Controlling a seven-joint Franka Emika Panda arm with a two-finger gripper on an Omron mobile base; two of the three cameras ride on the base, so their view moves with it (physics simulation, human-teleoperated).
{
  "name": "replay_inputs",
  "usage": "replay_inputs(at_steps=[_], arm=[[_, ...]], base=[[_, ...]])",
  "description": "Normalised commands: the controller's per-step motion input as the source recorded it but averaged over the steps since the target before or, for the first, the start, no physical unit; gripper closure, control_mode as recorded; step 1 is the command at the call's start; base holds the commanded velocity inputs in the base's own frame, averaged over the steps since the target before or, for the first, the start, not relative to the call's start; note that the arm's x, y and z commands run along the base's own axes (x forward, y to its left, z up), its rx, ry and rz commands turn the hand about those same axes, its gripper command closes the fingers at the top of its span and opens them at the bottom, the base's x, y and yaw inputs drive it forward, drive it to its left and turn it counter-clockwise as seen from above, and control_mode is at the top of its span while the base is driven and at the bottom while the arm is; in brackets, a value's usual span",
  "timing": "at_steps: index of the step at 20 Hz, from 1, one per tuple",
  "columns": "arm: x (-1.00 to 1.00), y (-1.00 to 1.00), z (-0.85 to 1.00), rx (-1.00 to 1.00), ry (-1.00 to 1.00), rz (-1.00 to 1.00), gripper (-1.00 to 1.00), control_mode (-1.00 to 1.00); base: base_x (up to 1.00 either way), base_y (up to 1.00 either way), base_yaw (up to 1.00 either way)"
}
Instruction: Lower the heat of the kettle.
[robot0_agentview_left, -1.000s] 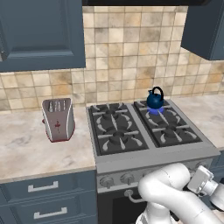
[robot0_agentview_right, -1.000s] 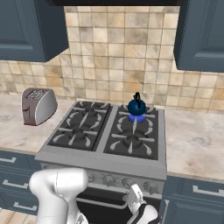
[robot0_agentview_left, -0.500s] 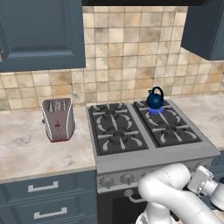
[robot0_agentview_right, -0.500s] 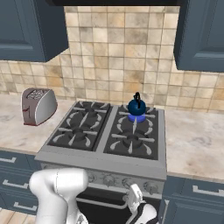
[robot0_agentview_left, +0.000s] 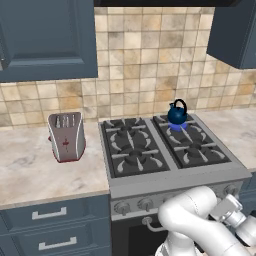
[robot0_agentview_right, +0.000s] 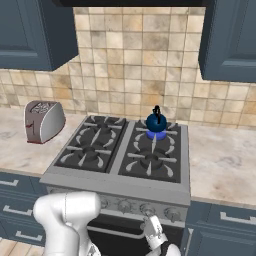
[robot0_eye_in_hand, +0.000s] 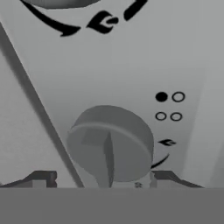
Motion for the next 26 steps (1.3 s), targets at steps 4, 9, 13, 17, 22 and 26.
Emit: replay_inputs(at_steps=[4,9,13,17,22,26], arm=[[0.45,0.0,0.0,0.08,-0.01,0.0,-1.0,-1.0],[0.42,-0.19,0.0,0.02,0.02,0.0,-1.0,-1.0],[0.32,-0.22,0.01,0.0,0.16,0.0,-1.0,-1.0],[0.29,-0.19,0.09,0.0,0.2,-0.02,-1.0,-1.0],[0.32,-0.14,0.03,0.0,0.17,-0.01,-1.0,-1.0],[0.31,-0.36,0.0,0.03,0.0,0.0,-1.0,-1.0]], base=[[0.0,0.0,0.0],[0.0,0.0,0.0],[0.0,0.0,0.0],[0.0,0.0,0.0],[0.0,0.0,0.0],[0.0,0.0,0.0]])
